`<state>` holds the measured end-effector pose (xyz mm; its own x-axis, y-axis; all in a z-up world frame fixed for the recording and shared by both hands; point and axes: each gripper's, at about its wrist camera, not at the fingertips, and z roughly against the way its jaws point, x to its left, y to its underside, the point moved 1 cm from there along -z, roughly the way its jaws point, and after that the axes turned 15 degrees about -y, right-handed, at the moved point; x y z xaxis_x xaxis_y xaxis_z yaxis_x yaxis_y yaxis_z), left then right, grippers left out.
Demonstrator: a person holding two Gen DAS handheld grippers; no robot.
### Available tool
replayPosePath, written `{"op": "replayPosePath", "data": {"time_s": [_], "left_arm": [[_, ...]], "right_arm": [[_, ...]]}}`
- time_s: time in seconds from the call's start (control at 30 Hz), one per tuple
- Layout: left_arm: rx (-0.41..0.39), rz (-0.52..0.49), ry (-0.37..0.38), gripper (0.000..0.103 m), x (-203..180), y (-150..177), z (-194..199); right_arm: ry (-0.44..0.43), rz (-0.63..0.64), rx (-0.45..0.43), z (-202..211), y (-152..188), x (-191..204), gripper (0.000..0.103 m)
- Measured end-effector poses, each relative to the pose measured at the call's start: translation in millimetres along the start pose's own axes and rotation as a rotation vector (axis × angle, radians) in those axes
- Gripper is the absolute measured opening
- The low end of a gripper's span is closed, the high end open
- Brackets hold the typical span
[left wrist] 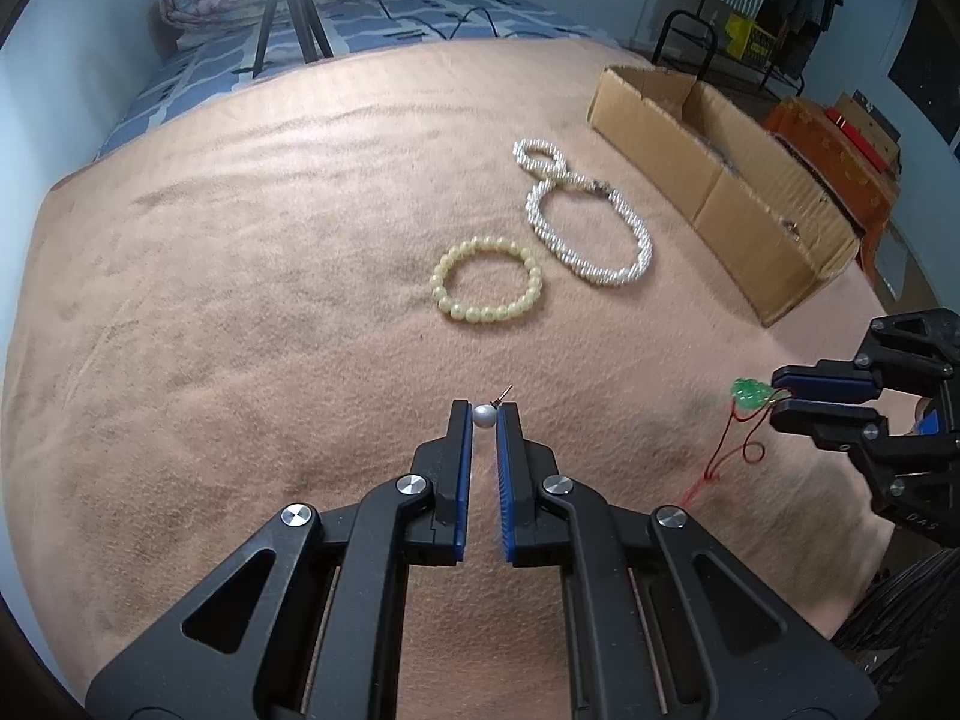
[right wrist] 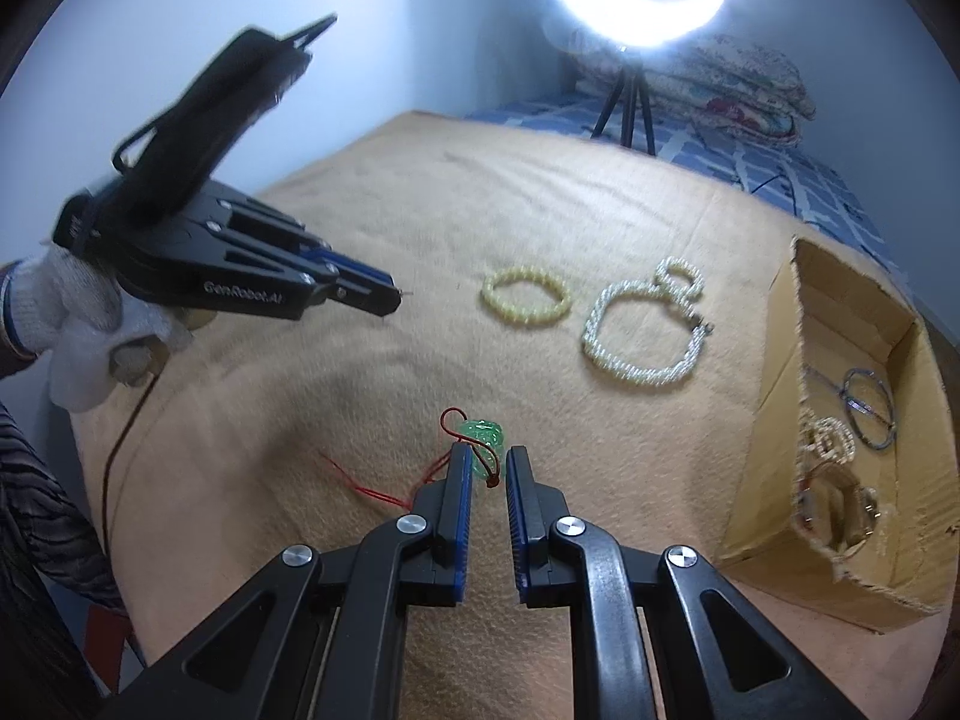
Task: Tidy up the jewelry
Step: 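Carry the stud in the left tool while the right tool carries the pendant into the box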
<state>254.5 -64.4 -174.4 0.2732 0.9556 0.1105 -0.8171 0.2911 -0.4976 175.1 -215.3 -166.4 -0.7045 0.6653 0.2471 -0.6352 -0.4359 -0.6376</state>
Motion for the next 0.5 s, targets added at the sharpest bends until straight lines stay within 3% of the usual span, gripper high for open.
{"op": "replayPosePath", "data": {"time_s": [0.5], "left_arm": [[-0.086, 0.045, 0.038, 0.006, -6.8, -26.1, 33.4]], "right_arm": [[0.047, -0.028, -0.174, 75.6, -20.2, -13.9, 0.009]]}}
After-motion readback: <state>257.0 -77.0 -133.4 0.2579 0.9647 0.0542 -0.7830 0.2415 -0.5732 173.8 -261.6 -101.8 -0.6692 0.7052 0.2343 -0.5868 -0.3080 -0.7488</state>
